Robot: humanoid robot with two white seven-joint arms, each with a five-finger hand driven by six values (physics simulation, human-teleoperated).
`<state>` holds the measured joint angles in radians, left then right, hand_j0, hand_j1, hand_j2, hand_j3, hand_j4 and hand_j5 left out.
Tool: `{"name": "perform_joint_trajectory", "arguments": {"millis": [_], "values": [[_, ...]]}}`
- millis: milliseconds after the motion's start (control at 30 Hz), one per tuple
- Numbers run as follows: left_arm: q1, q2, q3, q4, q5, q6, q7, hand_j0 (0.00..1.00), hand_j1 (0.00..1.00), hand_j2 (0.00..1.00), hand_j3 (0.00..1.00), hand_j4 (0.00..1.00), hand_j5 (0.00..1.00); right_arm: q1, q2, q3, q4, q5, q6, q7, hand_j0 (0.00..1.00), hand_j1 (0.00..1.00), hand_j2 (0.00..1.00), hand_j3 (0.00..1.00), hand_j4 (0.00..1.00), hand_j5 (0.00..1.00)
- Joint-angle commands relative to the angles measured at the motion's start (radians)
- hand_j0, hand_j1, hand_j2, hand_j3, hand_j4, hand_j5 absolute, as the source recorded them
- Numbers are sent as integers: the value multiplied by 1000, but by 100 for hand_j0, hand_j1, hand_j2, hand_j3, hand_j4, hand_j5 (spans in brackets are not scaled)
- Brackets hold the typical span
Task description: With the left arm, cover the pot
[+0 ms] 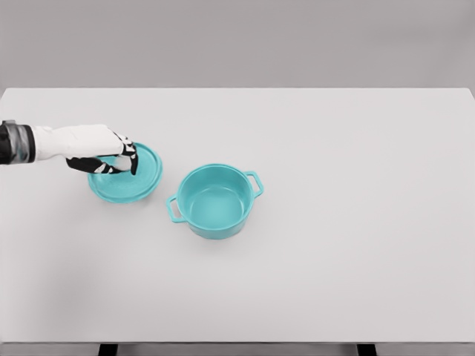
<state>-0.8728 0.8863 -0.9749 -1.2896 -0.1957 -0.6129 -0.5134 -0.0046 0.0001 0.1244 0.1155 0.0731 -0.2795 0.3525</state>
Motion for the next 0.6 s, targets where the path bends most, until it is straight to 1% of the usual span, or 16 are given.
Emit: {"name": "perform_joint_trajectory", "arguments": {"millis": [0,100,167,367,500,567], "values": [[0,25,2,-66,24,2,0,41,41,41,41,41,41,0,0,0,0,1,0,0,100,100,100,100,100,100],[-25,33,2,-120,44,2,0,41,41,41,41,41,41,0,0,0,1,1,-1,0,100,100,100,100,100,100],[-37,33,-2,-146,44,2,0,42,42,42,42,42,42,0,0,0,1,1,-1,0,100,100,100,100,100,100],[-63,31,-5,-266,38,2,1,42,42,42,42,42,42,0,0,0,0,1,0,0,100,100,100,100,100,100],[-69,31,-7,-309,32,2,1,42,42,42,42,42,42,0,0,0,0,1,-1,0,100,100,100,100,100,100],[-71,28,-18,-315,32,2,1,42,42,42,42,42,42,0,0,0,0,1,0,0,100,100,100,100,100,100]]}}
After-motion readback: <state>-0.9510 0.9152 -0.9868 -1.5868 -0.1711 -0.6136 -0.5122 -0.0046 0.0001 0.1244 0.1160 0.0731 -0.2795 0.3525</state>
